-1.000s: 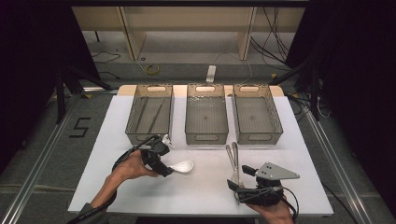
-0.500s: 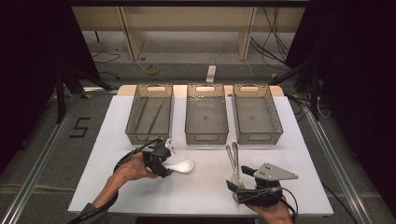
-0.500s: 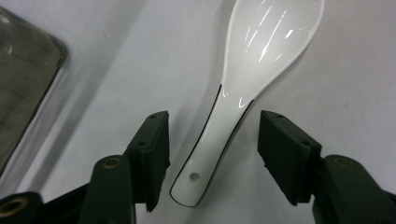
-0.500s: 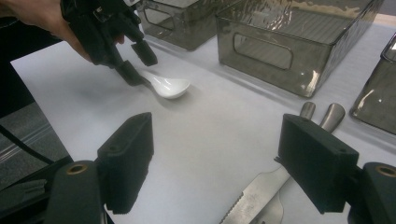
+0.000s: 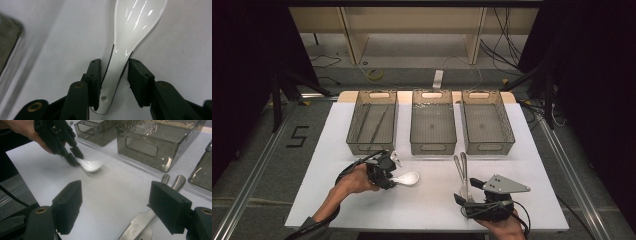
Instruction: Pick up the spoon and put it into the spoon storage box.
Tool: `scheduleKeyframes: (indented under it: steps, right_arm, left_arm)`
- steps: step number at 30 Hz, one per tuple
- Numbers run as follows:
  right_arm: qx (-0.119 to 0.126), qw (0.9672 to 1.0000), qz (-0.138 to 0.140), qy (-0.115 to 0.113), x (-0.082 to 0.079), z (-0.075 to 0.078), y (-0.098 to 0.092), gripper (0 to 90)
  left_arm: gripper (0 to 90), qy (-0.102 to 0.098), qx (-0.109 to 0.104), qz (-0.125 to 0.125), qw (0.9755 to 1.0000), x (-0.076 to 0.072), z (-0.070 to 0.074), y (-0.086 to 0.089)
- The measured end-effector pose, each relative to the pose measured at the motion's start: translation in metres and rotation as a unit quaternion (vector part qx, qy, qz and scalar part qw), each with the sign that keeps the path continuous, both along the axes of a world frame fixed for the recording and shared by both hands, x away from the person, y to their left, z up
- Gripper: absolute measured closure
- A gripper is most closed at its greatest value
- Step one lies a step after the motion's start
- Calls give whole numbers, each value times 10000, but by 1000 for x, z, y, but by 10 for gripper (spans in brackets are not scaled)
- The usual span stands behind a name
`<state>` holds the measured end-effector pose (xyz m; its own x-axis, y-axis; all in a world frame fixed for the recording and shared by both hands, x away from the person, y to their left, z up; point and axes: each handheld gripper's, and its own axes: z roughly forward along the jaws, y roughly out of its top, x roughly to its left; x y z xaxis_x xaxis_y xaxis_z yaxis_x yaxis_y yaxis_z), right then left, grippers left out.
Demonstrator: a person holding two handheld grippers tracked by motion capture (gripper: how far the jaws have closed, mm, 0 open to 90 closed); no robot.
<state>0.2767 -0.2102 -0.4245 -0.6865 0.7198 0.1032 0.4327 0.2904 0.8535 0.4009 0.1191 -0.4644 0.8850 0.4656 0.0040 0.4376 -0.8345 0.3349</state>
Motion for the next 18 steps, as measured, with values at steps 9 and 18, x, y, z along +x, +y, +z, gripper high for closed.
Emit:
scheduleKeyframes:
  steps: [9,18]
  right_arm:
    - [-16,10000,7,14,0,0,1,277]
    - [-7,10000,-10,3,0,0,0,277]
  left_arm:
    - [729,131,-7,22,9999,0,1,-1]
    - [754,290,-177,321,9989,3,0,2]
